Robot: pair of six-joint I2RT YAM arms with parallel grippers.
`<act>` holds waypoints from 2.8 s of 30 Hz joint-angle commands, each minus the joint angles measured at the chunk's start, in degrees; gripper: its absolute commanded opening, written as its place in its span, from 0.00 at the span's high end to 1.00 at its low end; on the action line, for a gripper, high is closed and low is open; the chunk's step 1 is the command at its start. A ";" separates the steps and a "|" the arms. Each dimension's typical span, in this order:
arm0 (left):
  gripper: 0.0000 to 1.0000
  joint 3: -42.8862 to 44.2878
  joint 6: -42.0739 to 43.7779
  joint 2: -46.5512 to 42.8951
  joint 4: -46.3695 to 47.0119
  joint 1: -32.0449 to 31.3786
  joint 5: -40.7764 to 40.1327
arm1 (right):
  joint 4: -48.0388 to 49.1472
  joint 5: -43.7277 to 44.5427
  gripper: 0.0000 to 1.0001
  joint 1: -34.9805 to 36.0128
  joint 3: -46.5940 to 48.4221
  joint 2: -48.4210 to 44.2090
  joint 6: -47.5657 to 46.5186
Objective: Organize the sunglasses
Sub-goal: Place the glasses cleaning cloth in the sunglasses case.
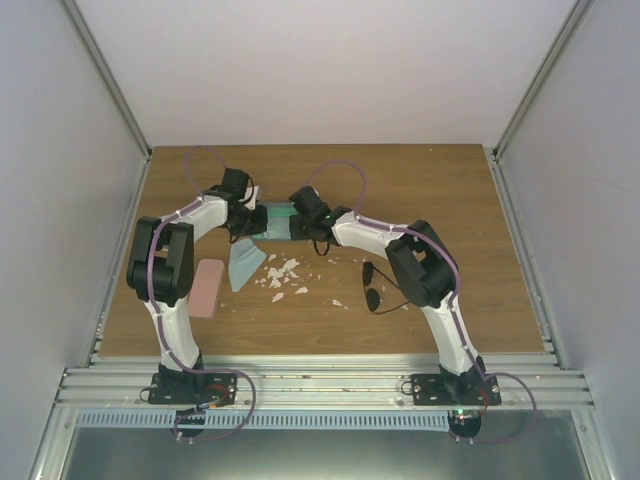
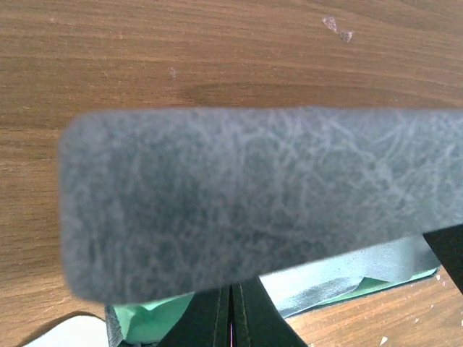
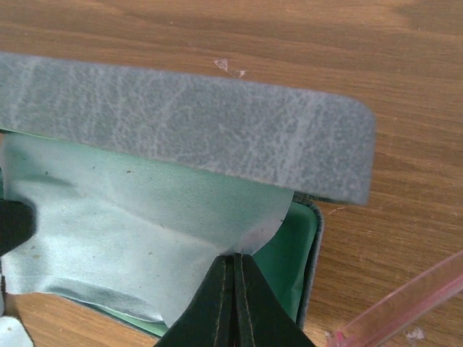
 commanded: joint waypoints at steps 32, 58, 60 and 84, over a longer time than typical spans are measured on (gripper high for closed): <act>1.00 3.66 -0.05 2.88 -1.05 0.51 -1.60 | 5.76 -6.59 0.86 -0.18 -0.34 0.45 -5.37; 0.81 5.46 -3.36 -1.48 -5.54 0.64 -7.46 | 2.32 -0.38 0.85 -0.58 1.01 6.35 -2.29; 0.75 5.50 -4.26 -2.12 -6.25 0.56 -9.11 | 2.24 -0.33 0.85 -0.59 1.01 6.37 -2.29; 0.89 -1.26 -9.20 3.69 3.17 0.42 -5.26 | 1.42 -0.26 0.86 -0.58 1.18 6.96 -1.61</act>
